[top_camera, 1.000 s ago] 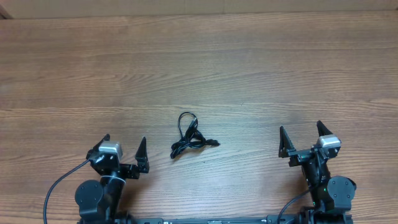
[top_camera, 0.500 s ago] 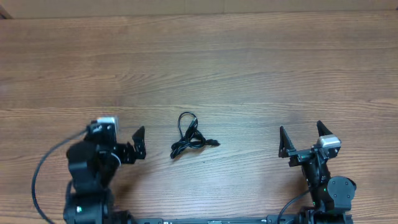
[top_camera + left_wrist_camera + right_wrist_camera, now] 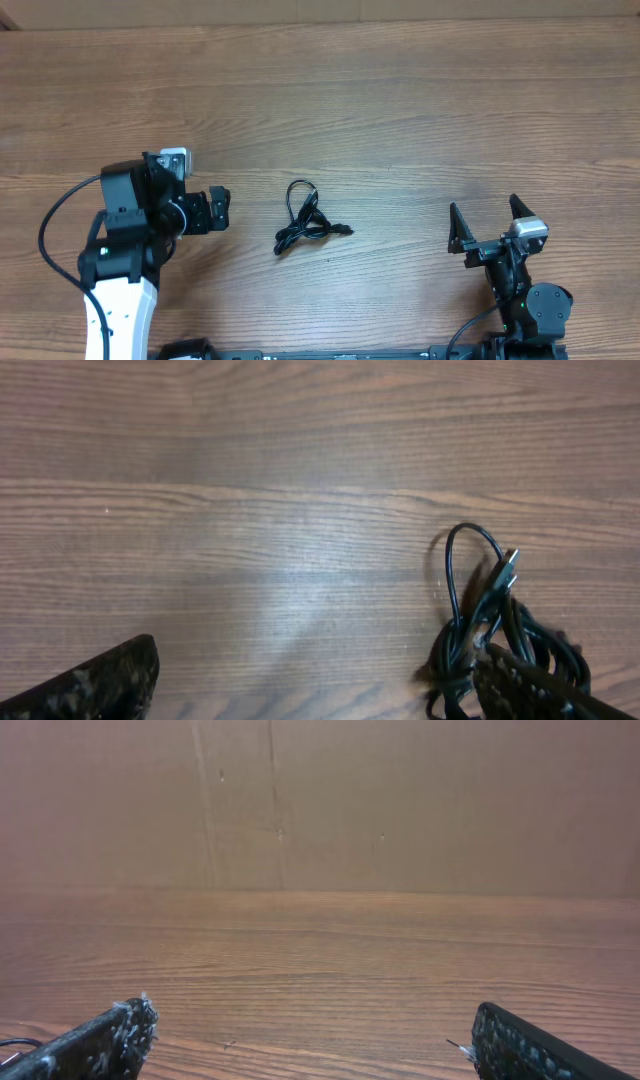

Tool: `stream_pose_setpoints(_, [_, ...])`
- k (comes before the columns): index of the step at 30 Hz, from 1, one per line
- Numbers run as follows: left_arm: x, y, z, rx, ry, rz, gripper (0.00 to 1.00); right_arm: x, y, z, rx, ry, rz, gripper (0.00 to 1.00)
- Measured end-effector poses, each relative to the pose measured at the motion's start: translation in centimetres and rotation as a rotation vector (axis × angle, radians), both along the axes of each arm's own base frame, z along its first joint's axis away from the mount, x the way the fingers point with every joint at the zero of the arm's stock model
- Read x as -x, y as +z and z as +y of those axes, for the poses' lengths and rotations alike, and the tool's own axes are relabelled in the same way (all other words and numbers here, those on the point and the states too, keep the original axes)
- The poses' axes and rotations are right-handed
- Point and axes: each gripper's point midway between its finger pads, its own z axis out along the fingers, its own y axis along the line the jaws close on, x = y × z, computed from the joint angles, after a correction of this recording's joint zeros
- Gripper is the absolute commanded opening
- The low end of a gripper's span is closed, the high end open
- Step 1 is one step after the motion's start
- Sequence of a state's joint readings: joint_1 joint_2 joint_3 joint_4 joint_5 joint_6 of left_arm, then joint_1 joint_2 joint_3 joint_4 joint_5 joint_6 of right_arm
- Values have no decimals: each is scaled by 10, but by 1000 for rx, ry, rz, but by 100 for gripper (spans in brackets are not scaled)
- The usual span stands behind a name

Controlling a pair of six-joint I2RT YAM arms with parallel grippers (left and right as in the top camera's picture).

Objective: Untangle cables
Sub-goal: 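Move the left gripper forward over the tangled black cables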

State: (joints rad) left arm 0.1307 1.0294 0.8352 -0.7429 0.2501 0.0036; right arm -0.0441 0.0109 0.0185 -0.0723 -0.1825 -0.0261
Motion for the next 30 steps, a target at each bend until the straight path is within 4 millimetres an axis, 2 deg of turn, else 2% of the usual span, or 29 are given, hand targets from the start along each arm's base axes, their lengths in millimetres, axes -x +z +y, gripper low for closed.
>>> stream_pose_setpoints(4, [2, -1, 2, -2, 8, 71, 100, 0, 0, 0, 0, 0, 0, 100])
stream_pose_setpoints(9, [-1, 12, 5, -16, 17, 73, 100, 0, 0, 0, 0, 0, -1, 100])
stream_pose_setpoints(11, [-2, 13, 1, -21, 1, 70, 100, 0, 0, 0, 0, 0, 0, 100])
stream_pose_setpoints(14, [0, 14, -15, -29, -60, 74, 100, 0, 0, 0, 0, 0, 0, 100])
stream_pose_setpoints(19, [-5, 34, -67, -52, -263, 31, 100, 0, 0, 0, -1, 0, 0, 100])
stream_pose_setpoints(22, [-10, 36, -88, -56, -331, 55, 100, 0, 0, 0, -1, 0, 0, 100])
stream_pose_setpoints(24, [-13, 23, -103, -64, -383, 132, 100, 0, 0, 0, 0, 0, 0, 100])
stream_pose_setpoints(30, [-17, -18, -123, -84, -449, 295, 100, 0, 0, 0, -1, 0, 1, 100])
